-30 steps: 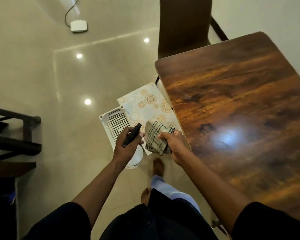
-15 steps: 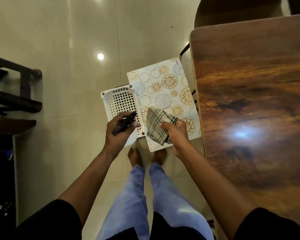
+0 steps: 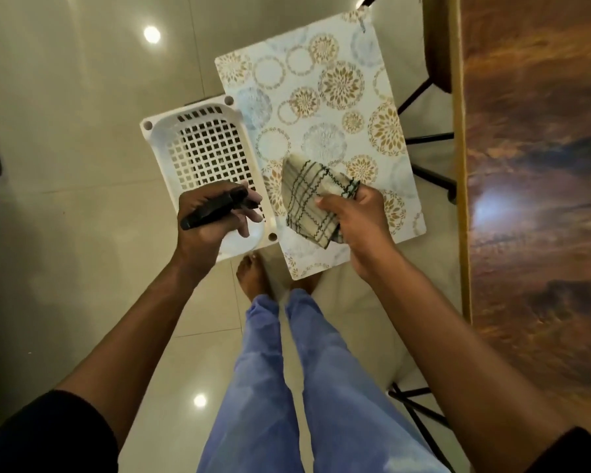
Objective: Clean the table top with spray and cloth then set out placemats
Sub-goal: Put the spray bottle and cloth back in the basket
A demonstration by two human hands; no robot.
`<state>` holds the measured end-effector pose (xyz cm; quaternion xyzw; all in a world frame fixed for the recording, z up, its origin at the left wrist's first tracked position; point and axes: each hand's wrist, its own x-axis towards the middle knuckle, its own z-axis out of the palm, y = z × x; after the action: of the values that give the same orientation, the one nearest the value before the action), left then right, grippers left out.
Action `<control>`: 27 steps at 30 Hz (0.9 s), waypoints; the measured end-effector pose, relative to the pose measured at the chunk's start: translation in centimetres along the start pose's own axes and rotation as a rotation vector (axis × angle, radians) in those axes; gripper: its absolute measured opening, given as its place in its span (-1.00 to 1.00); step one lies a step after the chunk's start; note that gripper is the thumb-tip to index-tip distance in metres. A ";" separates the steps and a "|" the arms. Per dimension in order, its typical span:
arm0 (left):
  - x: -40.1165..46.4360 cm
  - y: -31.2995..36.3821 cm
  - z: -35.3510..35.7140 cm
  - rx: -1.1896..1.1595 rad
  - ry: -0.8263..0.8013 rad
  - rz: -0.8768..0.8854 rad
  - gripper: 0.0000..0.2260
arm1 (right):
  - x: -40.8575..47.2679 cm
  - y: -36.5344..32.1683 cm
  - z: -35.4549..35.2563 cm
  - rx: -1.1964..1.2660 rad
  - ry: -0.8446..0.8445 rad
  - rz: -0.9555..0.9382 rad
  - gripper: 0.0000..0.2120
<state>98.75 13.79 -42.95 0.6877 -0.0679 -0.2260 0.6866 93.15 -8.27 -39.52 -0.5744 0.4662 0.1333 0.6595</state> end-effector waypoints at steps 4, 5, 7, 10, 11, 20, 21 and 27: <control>0.6 -1.3 -0.3 0.036 -0.089 0.041 -0.58 | 0.8 0.7 0.5 -0.016 -0.001 -0.006 -0.84; 0.7 -1.7 -0.4 0.051 -0.097 0.047 -0.61 | 1.0 0.8 0.6 -0.028 -0.003 -0.012 -0.85; 1.0 -2.3 -0.6 0.082 -0.093 0.042 -0.68 | 1.2 0.9 0.8 -0.047 -0.006 -0.024 -0.86; 1.1 -3.0 -0.6 0.132 -0.079 0.068 -0.68 | 1.5 1.1 1.2 -0.050 -0.005 -0.035 -0.87; 1.1 -3.4 -0.7 0.143 -0.082 0.078 -0.69 | 1.6 1.1 1.4 -0.051 -0.007 -0.036 -0.85; 0.9 -4.6 -1.4 0.173 -0.035 0.086 -0.75 | 1.9 1.1 2.0 -0.042 -0.039 -0.067 -0.88; 0.4 -5.8 -0.4 0.160 -0.025 0.061 -0.75 | 2.0 1.1 2.0 -0.038 -0.041 -0.067 -0.86; -2.9 -9.3 0.5 0.225 -0.014 -0.236 -0.67 | 2.1 1.4 2.4 -0.007 -0.055 -0.069 -0.82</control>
<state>93.88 14.94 -51.39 0.7618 -0.0165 -0.3010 0.5734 94.31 -6.49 -42.24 -0.5885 0.4273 0.1276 0.6744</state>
